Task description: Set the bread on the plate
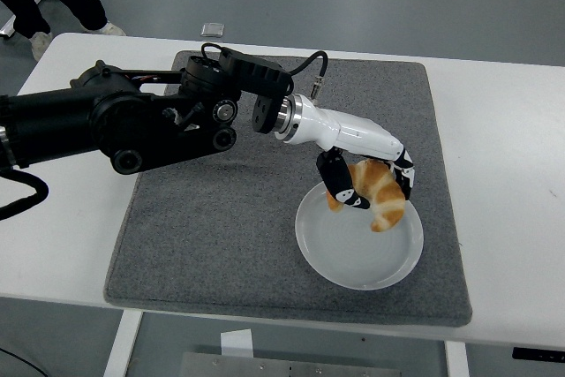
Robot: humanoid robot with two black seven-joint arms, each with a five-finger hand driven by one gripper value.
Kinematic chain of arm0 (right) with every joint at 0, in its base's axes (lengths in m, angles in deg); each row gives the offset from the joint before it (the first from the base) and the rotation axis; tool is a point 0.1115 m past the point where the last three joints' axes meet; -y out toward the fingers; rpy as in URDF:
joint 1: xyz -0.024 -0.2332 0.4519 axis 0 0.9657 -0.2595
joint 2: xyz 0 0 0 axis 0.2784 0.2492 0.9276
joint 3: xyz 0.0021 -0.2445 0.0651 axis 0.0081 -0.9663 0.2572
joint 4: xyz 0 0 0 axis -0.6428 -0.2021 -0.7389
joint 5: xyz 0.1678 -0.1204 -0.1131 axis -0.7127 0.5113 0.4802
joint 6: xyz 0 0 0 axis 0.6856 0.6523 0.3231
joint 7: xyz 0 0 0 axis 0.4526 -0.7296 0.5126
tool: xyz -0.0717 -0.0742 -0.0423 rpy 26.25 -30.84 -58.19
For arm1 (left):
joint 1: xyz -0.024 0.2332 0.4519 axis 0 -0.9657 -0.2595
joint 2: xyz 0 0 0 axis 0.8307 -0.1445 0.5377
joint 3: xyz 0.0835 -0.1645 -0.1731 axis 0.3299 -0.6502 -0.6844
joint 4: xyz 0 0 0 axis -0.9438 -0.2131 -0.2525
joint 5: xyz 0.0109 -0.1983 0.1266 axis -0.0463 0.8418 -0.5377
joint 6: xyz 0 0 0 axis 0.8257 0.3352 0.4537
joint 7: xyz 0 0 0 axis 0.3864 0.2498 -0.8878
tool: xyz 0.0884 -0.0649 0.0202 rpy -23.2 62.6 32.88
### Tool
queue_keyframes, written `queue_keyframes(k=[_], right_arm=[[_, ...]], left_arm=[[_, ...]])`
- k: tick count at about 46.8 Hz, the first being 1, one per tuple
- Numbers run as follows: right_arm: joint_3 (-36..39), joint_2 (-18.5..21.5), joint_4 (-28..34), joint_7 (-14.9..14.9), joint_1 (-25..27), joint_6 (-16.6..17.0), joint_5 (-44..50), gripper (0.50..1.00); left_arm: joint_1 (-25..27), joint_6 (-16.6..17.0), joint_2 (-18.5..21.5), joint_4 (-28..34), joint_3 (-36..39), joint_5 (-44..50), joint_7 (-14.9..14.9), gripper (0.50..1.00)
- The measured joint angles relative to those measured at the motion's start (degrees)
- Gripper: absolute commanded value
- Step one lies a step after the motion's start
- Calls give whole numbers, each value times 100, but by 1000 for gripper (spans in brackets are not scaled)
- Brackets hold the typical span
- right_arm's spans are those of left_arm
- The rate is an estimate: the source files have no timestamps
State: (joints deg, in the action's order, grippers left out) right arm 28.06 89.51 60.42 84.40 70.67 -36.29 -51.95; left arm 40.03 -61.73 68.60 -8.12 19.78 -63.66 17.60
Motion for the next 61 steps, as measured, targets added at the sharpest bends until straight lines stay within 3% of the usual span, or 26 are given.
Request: queue_keyframes(k=[30, 61], right_arm=[[0, 0, 0, 0, 1, 0, 0, 952], [0, 0, 0, 0, 1, 0, 0, 952]], left_arm=[[-563, 2, -120, -32, 26, -594, 26, 500], [-619, 73, -158, -102, 84, -638, 79, 500]])
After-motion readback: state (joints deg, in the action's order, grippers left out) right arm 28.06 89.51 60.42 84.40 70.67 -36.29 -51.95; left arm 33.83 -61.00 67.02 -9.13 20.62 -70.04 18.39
